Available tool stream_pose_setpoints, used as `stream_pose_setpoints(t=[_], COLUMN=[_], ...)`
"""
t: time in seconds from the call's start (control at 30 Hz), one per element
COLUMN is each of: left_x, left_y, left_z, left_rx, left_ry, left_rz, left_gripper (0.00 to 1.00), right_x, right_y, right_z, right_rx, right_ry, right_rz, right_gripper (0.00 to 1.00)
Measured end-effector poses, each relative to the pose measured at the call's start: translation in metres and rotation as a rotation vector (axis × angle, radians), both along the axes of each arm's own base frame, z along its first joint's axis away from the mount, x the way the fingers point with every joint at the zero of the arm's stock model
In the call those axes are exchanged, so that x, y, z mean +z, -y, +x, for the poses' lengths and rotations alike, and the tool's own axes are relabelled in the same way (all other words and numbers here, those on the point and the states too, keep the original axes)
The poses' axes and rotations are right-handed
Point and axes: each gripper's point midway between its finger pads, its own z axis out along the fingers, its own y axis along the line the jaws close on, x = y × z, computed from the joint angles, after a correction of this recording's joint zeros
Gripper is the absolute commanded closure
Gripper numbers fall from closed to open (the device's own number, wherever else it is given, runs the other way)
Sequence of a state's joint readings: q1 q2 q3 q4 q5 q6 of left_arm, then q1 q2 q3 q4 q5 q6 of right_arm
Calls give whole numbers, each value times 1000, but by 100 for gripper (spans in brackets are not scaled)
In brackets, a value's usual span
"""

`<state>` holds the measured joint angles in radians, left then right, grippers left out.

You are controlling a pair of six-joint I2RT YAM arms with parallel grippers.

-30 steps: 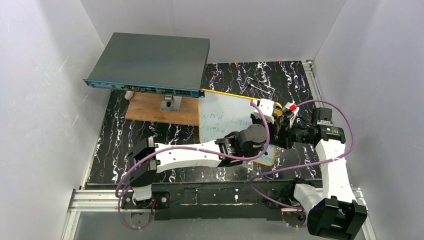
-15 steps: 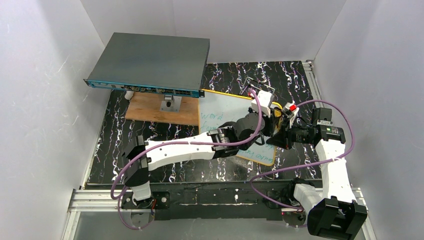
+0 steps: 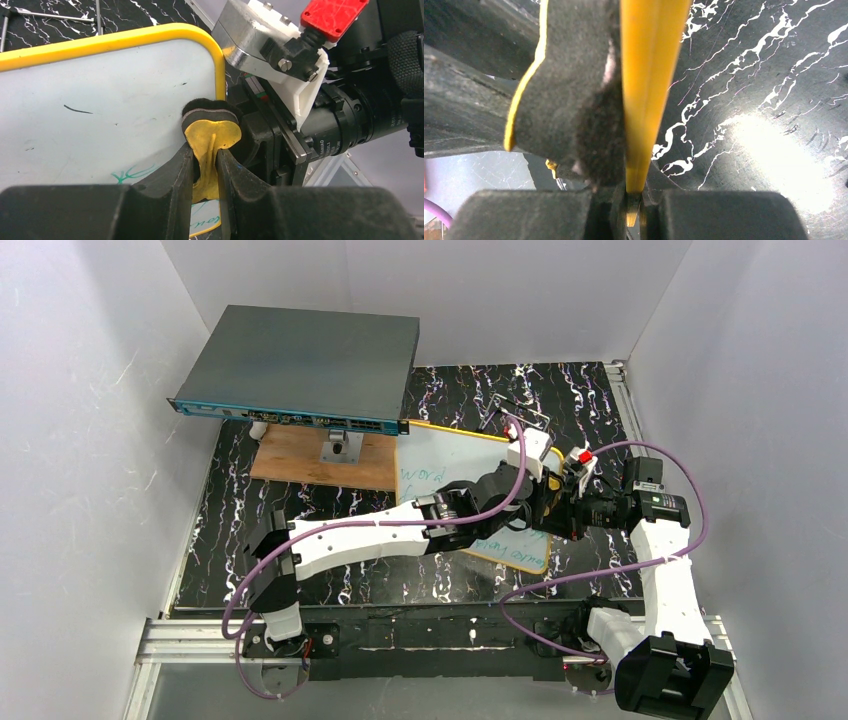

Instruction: Erase the whiteboard

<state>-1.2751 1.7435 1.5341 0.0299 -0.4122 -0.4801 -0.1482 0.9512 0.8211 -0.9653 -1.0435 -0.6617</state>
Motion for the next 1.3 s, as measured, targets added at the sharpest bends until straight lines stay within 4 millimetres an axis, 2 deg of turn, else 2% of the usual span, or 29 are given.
stream_pose_setpoints(t=[0.27,0.47,0.73,1.17,1.3], left_x=[-7,-1,32,27,17], left_y=[0,0,2,2,-3], left_z=[-7,2,25,24,18], left_rx=[-76,-82,17,-38,-74], left_ry=[-16,31,148,139,106], left_rz=[81,164,162,134,121], left_gripper=[100,100,100,100,100], right_x=[0,0,-1,-1,-1], right_y=[-1,0,1,1,0], right_z=[0,1,1,1,0], right_rx=[9,2,-12,-19,-12], right_ry=[11,10,-10,-21,-20], right_rz=[0,-5,-3,-2,0], right_gripper=[99,99,99,99,99])
